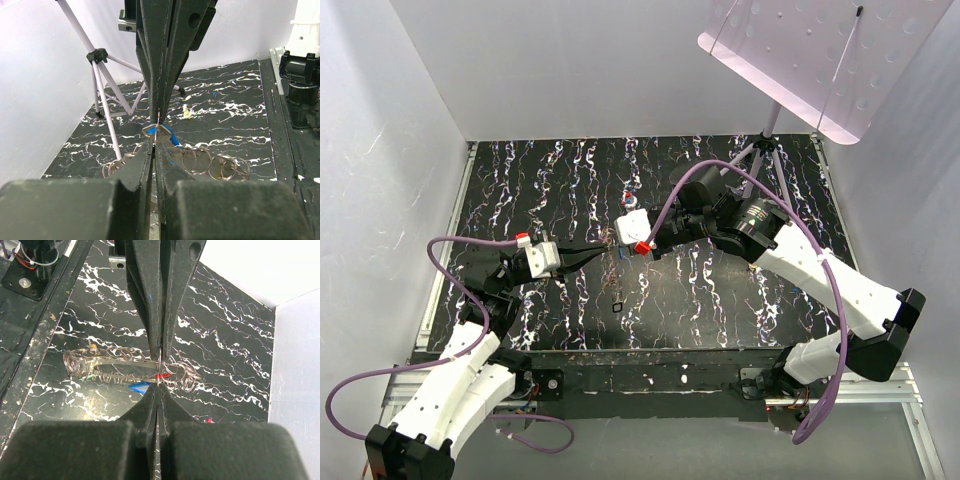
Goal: Put the keys on the keyring
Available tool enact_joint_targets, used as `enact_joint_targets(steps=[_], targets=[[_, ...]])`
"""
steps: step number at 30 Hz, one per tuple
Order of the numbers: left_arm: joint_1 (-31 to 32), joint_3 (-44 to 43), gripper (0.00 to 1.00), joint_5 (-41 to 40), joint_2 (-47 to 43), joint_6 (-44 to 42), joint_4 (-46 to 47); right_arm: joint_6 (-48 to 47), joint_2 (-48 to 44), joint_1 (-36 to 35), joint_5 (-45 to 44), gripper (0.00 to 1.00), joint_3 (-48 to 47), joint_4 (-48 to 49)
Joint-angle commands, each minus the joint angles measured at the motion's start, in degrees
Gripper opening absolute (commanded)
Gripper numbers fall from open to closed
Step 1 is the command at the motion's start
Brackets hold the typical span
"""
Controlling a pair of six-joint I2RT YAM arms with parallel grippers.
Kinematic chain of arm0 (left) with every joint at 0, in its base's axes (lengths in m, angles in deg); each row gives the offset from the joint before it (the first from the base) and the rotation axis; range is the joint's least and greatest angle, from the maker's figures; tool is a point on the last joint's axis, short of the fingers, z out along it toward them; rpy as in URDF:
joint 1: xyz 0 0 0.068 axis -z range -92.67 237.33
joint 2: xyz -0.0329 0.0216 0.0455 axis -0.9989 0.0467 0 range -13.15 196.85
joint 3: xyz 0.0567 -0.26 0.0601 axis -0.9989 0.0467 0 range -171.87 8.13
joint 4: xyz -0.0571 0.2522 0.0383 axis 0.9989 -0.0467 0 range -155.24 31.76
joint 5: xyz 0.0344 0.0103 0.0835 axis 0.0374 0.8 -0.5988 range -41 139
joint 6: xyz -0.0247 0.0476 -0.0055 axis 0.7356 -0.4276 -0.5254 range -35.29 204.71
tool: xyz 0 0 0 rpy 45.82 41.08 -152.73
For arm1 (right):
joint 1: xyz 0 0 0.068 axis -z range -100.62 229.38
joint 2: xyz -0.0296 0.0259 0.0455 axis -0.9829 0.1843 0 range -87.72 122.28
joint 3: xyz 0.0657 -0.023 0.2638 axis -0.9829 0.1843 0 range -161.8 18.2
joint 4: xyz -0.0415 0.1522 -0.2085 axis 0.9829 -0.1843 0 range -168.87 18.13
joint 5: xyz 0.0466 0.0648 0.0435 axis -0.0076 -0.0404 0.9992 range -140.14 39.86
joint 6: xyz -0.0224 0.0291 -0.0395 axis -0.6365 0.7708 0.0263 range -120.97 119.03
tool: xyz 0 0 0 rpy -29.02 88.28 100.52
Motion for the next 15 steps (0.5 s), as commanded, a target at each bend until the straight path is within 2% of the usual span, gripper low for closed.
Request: enact_joint_targets(steps=[1,15], targets=[[0.4,-0.1,0.00,-1.1,-0.4,0.1,2.4,0.9,-0.8,-0.3,1.3,0.01,-0.2,2.0],[0.6,-0.1,0.00,-0.8,-0.3,0.3,2.8,1.6,0.2,-0.3,1.4,0.01,-1.0,1.9]])
